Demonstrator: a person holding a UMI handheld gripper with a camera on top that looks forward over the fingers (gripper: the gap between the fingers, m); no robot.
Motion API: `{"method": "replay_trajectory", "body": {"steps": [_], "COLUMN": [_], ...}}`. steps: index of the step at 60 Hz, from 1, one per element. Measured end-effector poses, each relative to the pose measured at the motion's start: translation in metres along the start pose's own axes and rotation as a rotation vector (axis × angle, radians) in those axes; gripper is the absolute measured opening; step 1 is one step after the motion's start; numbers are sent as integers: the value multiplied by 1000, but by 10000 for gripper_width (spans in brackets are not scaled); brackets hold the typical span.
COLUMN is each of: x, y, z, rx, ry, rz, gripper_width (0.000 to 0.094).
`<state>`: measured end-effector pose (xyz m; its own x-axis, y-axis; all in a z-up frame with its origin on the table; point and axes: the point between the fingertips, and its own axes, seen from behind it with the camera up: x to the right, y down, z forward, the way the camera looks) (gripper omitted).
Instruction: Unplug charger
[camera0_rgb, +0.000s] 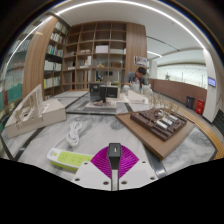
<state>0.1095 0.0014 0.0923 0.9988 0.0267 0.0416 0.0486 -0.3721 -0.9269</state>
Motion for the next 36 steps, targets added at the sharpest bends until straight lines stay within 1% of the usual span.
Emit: {"method": "replay_trajectory", "body": {"steps": [3,8,16,17,22,26,27,28,30,31,32,36], "x": [6,12,15,15,15,16,17,17,18,18,17,14], "y": [29,60,79,78,76,75,76,77,79,79,78,71], "z": [7,14,25,26,28,32,33,33,33,32,32,25], "rx": [-57,-110,-148,-141,-137,-136,-141,-150,-160,-162,-159,-143], "ry": [0,-7,-20,-23,-22,-21,-21,-20,-16,-17,-23,-44], "rz": [-8,-10,-2,1,12,21,25,32,48,57,64,84], "gripper_width": [59,59,63,66,112,170,208,322,439,451,507,674]}}
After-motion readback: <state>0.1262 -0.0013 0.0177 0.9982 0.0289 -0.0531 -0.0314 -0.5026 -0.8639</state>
